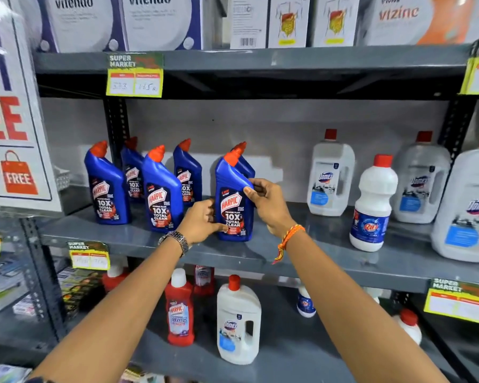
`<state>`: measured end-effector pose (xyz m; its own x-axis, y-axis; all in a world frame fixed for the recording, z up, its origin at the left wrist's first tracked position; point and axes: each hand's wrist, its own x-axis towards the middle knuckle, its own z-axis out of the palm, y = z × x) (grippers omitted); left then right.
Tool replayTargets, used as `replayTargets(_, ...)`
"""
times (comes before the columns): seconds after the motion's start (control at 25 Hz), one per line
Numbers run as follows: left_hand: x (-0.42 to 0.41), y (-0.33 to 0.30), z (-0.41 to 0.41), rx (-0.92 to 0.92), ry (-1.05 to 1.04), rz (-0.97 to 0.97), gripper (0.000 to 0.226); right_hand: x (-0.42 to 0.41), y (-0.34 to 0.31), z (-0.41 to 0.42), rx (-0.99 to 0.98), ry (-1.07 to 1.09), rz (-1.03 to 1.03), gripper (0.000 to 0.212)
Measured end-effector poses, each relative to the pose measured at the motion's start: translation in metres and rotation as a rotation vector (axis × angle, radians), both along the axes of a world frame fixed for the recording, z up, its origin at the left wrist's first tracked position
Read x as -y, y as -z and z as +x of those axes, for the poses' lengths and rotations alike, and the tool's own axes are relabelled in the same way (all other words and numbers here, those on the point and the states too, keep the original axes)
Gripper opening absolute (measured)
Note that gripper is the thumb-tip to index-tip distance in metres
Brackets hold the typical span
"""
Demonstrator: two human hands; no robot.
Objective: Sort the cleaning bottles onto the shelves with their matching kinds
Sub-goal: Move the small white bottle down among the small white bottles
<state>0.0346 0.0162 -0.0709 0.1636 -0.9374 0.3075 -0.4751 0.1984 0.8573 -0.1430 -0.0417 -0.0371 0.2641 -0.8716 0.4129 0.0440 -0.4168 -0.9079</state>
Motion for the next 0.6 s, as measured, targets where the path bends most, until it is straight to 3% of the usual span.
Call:
replayTargets(0.08, -0.008, 0.002, -0.01, -0.017, -0.046, -0.058, 0.075, -0.008, -0.006, -0.008, -0.045, -0.01, -0.003, 0.044)
replayTargets(0.16, -0.02, 0.005, -0.025, -0.058, -0.22, -0.206, 0.08, -0.015, -0.014, -0.031, -0.07, 0.02, -0.07, 0.057)
replayTargets(0.24, -0.029, 0.008, -0.048, -0.059, -0.347, -0.415, 0.072, -0.02, -0.023, -0.077, -0.025, 0.168, -0.271, 0.061)
replayTargets(0.32, -0.03, 0.01, -0.08, -0.043, -0.287, -0.515, 0.064, -0.025, -0.031, -0.132, 0.05, 0.409, -0.467, 0.06)
replayTargets(0.44, -0.011, 0.004, -0.151, -0.065, -0.047, -0.347, 0.074, -0.019, -0.035, -0.211, 0.129, 0.698, -0.453, 0.072)
replayTargets(0.6, 0.033, -0.003, -0.239, 0.052, 0.162, -0.031, 0.1, 0.011, -0.028, -0.248, -0.002, 0.515, -0.133, 0.092)
